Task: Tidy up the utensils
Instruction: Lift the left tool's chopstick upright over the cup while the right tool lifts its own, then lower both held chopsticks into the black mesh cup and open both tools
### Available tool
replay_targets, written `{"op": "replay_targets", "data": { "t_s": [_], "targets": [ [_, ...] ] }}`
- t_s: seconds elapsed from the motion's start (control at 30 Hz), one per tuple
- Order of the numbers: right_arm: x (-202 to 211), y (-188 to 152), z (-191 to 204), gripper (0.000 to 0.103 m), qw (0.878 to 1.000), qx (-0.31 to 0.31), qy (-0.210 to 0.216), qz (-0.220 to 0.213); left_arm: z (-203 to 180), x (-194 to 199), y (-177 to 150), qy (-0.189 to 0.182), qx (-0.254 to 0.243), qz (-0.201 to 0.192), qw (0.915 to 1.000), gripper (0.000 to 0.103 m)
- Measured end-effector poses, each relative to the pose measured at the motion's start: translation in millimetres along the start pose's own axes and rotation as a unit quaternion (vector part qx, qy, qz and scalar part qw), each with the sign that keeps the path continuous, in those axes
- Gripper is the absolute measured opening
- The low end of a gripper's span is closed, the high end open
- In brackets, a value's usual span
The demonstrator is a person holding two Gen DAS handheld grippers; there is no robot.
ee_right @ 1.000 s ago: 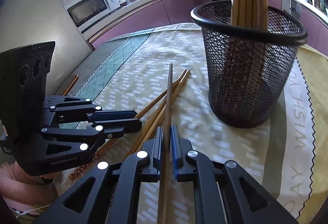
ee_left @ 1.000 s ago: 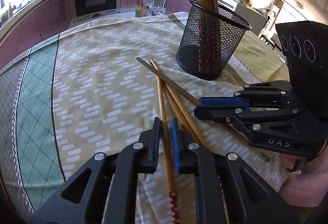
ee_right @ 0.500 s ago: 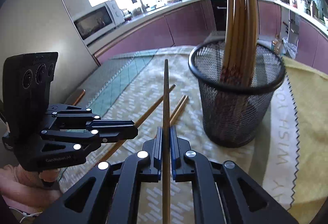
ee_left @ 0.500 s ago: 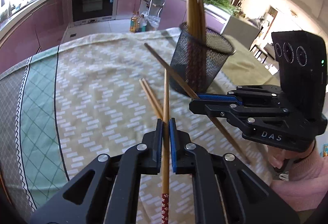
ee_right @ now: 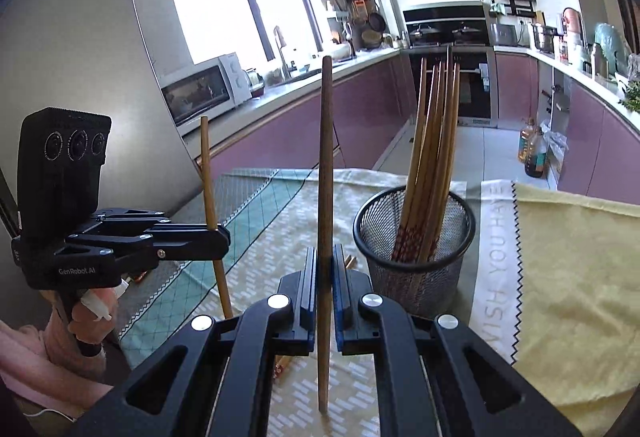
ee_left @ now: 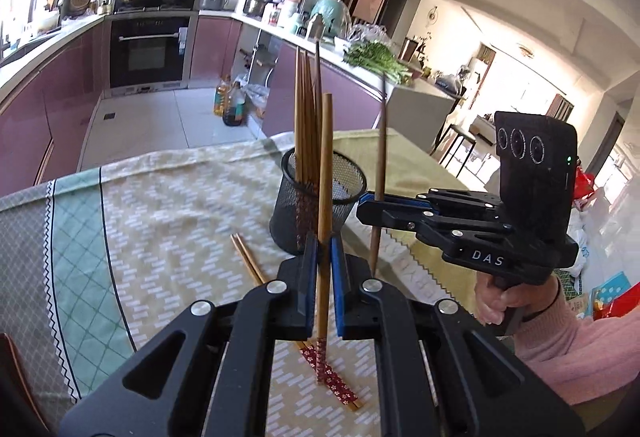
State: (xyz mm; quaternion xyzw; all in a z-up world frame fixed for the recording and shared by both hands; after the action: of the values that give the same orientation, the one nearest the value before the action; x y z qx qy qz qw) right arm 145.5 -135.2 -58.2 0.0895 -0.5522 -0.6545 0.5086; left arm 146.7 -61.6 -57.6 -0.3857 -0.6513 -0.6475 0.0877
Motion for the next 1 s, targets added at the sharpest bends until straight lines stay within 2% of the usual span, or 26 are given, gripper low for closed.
{"op": "replay_targets", "data": {
  "t_s": [0.57, 1.0],
  "targets": [
    [38.7, 53.9, -1.1, 0.006, 0.997, 0.037, -0.023, -0.058, -10.0, 21.5, 65.5, -0.01, 0.003, -0.08, 0.9968, 0.007],
    [61.5, 95.3, -3.9, 0.006, 0.991, 0.066, -0.047, -0.102, -27.2, 28.1, 118.3, 0.0, -0.02, -0.129, 0.9915, 0.007]
  ]
}}
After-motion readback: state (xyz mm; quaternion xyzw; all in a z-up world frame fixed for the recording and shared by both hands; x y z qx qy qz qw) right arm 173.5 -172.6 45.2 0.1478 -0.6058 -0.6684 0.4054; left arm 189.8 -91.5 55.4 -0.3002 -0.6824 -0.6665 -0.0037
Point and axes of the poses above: each gripper's, at about its wrist camera, not at the fingertips, and x roughly against the way its jaws point, z to its left, y to its top, the point moved 9 cm from there along -x, roughly the way its jaws point, and after that the axes turned 13 degrees about y, right-handed, at the moved point
